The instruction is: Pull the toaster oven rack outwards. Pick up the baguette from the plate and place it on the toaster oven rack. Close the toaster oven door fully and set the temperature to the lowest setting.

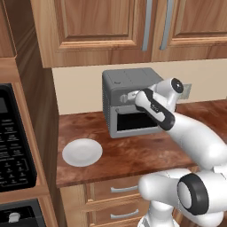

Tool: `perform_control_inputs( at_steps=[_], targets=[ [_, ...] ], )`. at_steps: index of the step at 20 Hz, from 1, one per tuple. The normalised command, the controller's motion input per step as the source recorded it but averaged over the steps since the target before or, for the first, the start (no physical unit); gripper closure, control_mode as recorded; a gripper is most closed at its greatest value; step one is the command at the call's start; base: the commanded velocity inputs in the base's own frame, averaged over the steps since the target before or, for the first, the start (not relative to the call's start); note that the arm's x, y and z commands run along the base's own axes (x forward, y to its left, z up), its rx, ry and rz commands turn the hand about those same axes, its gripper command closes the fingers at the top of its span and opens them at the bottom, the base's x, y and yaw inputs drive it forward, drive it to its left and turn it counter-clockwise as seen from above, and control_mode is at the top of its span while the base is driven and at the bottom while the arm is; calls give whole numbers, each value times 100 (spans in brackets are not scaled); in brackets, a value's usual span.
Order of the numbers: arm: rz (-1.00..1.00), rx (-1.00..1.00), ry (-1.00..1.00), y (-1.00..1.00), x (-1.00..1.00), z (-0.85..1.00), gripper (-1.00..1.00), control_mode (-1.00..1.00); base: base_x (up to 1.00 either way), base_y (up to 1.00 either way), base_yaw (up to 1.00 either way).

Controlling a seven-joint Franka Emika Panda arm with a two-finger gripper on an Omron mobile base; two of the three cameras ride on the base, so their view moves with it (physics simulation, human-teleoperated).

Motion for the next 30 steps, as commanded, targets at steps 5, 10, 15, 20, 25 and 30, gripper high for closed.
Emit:
perform_control_inputs(
  at_steps=[5,10,15,20,25,30],
  targets=[
    [4,-13,-8,15,0,0,100,-100,0,0,0],
    [3,-1,1,1,0,0,-100,-100,0,0,0],
    [-1,4,11,0,2,11,-100,-100,0,0,0],
    [-7,4,26,0,7,27,-100,-100,0,0,0],
    [-3,0,9,0,2,9,-100,-100,0,0,0],
    [-1,0,-4,-19,-5,0,-100,-100,0,0,0]
  ],
)
